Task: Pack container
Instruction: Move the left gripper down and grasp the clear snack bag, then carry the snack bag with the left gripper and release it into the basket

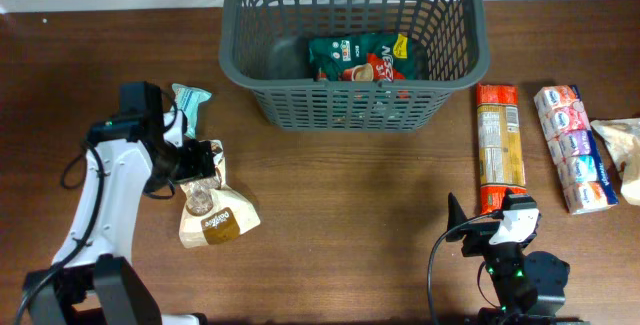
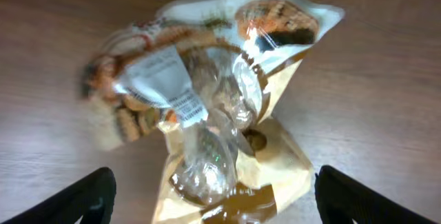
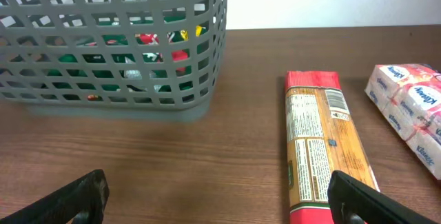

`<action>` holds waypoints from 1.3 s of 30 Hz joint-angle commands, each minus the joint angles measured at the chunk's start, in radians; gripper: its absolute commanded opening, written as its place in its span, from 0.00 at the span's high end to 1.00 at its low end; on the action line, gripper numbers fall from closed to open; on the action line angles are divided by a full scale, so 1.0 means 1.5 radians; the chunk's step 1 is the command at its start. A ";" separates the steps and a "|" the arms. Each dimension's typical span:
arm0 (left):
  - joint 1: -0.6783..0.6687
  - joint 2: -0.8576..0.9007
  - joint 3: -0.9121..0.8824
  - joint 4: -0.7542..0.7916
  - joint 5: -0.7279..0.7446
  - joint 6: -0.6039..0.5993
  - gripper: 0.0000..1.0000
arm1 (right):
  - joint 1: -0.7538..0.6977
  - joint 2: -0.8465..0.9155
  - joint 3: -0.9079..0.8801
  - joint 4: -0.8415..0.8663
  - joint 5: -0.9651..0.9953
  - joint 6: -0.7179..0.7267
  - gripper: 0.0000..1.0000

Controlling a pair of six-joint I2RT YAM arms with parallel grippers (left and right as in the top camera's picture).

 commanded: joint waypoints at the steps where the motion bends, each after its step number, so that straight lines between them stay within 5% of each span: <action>1: -0.001 0.002 -0.072 0.068 0.028 -0.019 0.13 | 0.004 -0.005 -0.004 -0.001 -0.004 0.001 0.01; 13: -0.001 0.003 -0.207 0.261 0.025 -0.046 0.07 | 0.004 -0.005 -0.004 -0.001 -0.004 0.001 0.01; 23: -0.001 0.042 -0.209 0.307 0.025 -0.051 0.11 | 0.004 -0.005 -0.004 -0.001 -0.004 0.001 0.01; 28: -0.001 0.072 -0.209 0.312 0.025 -0.051 0.38 | 0.004 -0.005 -0.004 -0.001 -0.004 0.001 0.01; 33: -0.001 0.076 -0.208 0.312 0.036 -0.051 0.98 | 0.004 -0.005 -0.004 -0.001 -0.004 0.001 0.01; 39: 0.000 0.056 -0.143 0.231 0.047 -0.050 0.98 | 0.004 -0.005 -0.004 -0.001 -0.004 0.001 0.01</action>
